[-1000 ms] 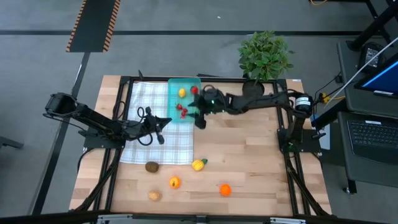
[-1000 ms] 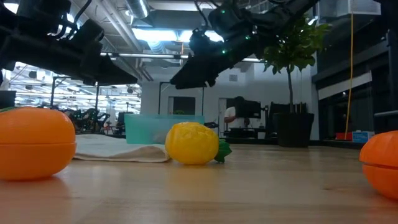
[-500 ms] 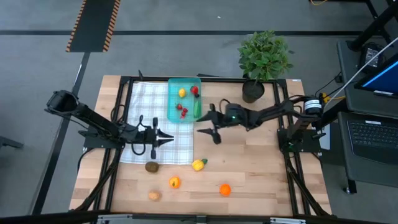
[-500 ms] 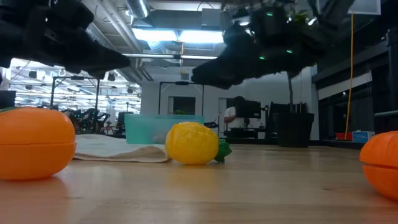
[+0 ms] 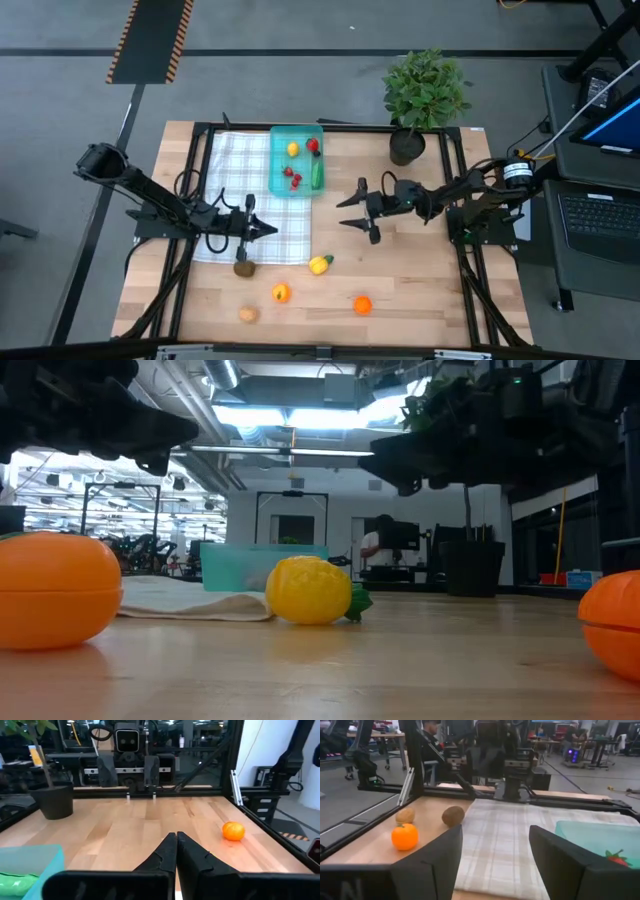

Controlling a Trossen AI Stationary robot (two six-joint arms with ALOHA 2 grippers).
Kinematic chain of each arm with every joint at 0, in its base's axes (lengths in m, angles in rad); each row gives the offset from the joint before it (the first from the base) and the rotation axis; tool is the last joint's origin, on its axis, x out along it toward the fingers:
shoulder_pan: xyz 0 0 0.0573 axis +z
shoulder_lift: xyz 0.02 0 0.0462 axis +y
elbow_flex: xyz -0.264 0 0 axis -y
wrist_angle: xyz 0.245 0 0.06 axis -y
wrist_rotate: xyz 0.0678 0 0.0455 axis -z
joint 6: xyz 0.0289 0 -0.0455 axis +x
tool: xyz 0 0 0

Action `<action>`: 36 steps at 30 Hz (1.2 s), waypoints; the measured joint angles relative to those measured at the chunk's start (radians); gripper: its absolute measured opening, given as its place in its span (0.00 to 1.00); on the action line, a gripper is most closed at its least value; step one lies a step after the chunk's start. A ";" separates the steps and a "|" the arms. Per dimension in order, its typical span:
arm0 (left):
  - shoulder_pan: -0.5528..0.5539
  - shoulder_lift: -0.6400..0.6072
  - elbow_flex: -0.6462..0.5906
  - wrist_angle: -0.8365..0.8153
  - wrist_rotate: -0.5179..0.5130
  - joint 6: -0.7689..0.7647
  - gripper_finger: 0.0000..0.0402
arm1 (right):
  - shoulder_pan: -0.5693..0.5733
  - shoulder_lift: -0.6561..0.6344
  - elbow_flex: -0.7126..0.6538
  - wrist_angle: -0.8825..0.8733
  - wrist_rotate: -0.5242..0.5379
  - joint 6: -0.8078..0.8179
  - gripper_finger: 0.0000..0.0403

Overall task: Pick and placing Produce into tupperware
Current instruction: Put the brown kiwi into the blue bin

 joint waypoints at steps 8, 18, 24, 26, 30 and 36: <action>-0.037 0.000 0.000 0.010 -0.004 -0.024 0.06 | 0.007 -0.003 -0.006 -0.028 0.002 0.000 0.58; -0.144 0.000 0.154 -0.354 -0.085 -0.048 0.05 | 0.007 -0.002 -0.006 -0.023 0.002 -0.022 0.58; -0.206 0.001 0.401 -1.013 -0.126 -0.283 0.01 | 0.008 -0.002 -0.005 0.001 0.002 0.001 0.58; -0.234 0.001 0.466 -1.167 -0.127 -0.384 0.00 | 0.008 -0.002 -0.005 0.001 0.002 0.004 0.58; -0.299 0.002 0.550 -1.297 -0.128 -0.502 0.01 | 0.012 -0.002 -0.005 0.000 0.003 0.004 0.58; -0.403 0.046 0.639 -1.439 -0.128 -0.720 0.00 | 0.028 -0.002 -0.005 0.000 0.017 0.004 0.58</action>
